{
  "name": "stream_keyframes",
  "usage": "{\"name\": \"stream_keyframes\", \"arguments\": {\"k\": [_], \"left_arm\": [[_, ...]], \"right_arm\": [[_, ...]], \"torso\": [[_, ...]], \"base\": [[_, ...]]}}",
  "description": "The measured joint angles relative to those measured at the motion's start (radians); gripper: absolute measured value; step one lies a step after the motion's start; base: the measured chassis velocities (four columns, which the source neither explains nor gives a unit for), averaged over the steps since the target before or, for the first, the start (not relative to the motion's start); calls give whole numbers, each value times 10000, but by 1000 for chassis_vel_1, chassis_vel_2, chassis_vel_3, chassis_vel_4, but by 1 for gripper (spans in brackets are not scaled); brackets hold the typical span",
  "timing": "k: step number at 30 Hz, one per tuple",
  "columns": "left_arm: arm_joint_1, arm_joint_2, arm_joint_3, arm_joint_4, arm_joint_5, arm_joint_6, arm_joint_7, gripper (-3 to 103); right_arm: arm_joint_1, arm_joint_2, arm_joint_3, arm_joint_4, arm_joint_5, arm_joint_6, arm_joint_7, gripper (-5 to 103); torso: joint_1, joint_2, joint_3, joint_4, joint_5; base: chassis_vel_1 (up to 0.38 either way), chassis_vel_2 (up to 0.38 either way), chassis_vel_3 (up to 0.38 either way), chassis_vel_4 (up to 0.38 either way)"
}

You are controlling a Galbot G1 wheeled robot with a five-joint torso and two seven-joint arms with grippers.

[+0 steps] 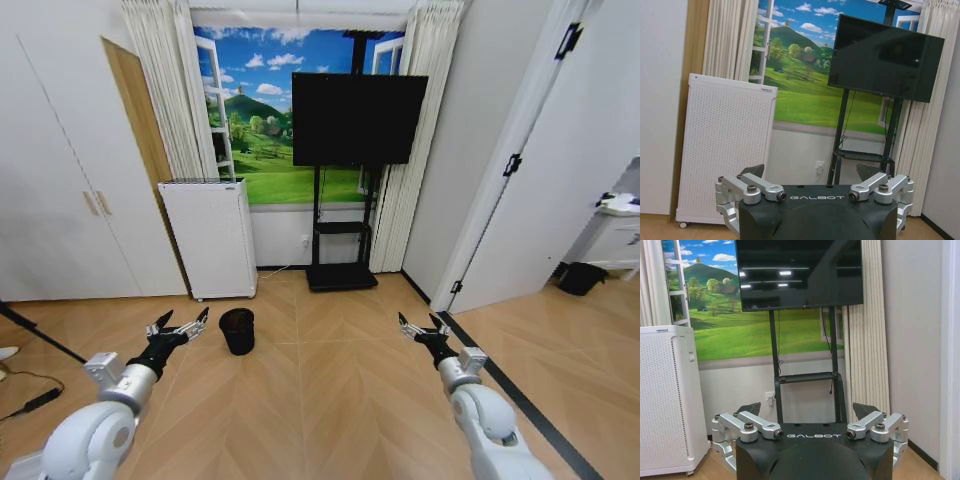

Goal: Pick up the trash bin and place the garbage on the floor into it.

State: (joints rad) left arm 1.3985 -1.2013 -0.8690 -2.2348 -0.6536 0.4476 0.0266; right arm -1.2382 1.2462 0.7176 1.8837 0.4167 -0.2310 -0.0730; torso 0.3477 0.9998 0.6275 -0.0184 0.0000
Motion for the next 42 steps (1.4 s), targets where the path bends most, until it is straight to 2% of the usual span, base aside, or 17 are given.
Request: {"name": "stream_keyframes", "arguments": {"k": [6, 9, 12, 20, 26, 36, 42], "left_arm": [[5, -6, 0, -3, 13, -4, 3, 100], [-38, -9, 48, 99, 129, -278, -15, 100], [-45, -67, 85, 135, 185, -294, -43, 100], [-51, -21, 37, 95, 145, 102, -52, 100], [-40, -36, 22, 91, 136, 179, -51, 100], [-79, -55, 98, 245, 319, -420, -52, 100], [-75, -144, 232, 320, 780, -383, -70, 100]], "right_arm": [[62, -33, -26, -31, 25, -12, 1, 100], [127, -47, -65, -77, 38, -14, 5, 100], [122, -19, -100, -90, 101, -28, 13, 100], [209, 23, -237, -126, 277, -168, 23, 100], [298, 28, -317, -186, 269, -173, 28, 100], [389, 1, -366, -281, 265, -169, 16, 100], [252, 17, -356, -263, 274, -101, -44, 100]], "torso": [[0, 0, 0, 0, 0], [0, 0, 0, 0, 1], [0, 0, 0, 0, 0], [0, 0, 0, 0, 1], [0, 0, 0, -1, 0], [0, 0, 0, 0, 0], [0, 0, 0, 1, 0]], "base": [[0, 0, 0, 0], [0, 0, 0, 0], [0, 0, 0, 0], [0, 0, 0, 0], [0, 0, 0, 0], [0, 0, 0, 0], [0, 0, 0, 0]]}}
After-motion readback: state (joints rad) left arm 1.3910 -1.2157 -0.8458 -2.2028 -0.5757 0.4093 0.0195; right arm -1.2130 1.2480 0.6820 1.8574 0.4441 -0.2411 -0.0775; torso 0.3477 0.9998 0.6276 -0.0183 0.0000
